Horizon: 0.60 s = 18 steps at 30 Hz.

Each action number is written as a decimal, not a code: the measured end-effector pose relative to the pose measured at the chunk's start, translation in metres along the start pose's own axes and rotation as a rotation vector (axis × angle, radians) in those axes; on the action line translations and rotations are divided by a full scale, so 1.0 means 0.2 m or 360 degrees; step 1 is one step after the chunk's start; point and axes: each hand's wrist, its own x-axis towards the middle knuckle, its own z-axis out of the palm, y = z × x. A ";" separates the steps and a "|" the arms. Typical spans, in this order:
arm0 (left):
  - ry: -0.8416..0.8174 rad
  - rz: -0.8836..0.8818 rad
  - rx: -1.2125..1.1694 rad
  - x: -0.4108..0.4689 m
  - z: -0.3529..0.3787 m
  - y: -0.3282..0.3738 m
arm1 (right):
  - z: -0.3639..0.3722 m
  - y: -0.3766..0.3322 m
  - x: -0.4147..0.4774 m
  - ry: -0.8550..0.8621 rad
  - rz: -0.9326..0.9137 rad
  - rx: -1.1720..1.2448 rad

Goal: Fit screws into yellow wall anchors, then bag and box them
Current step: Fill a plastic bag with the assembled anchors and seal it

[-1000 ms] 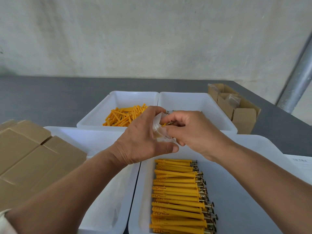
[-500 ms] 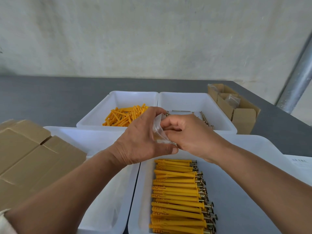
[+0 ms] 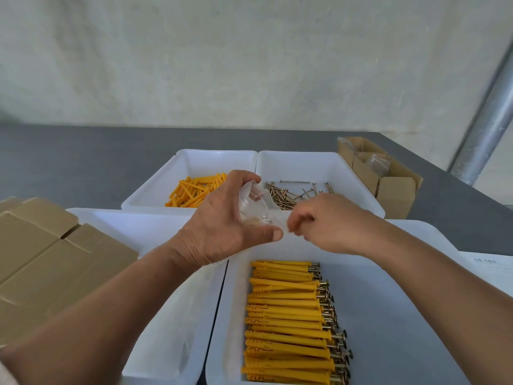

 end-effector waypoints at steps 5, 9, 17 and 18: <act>0.0020 -0.0016 0.0006 0.00 -0.01 0.00 | 0.04 0.00 -0.02 -0.0668 0.0019 -0.0594; 0.0016 -0.0006 0.0039 0.00 0.00 0.00 | 0.05 0.02 -0.03 -0.0863 0.0133 -0.0359; 0.0005 -0.0012 0.0056 0.00 0.00 0.01 | 0.07 0.06 -0.01 -0.0892 0.0120 -0.0274; 0.0003 -0.0012 0.0057 0.00 0.00 0.01 | 0.07 0.06 -0.01 -0.0897 0.0121 -0.0269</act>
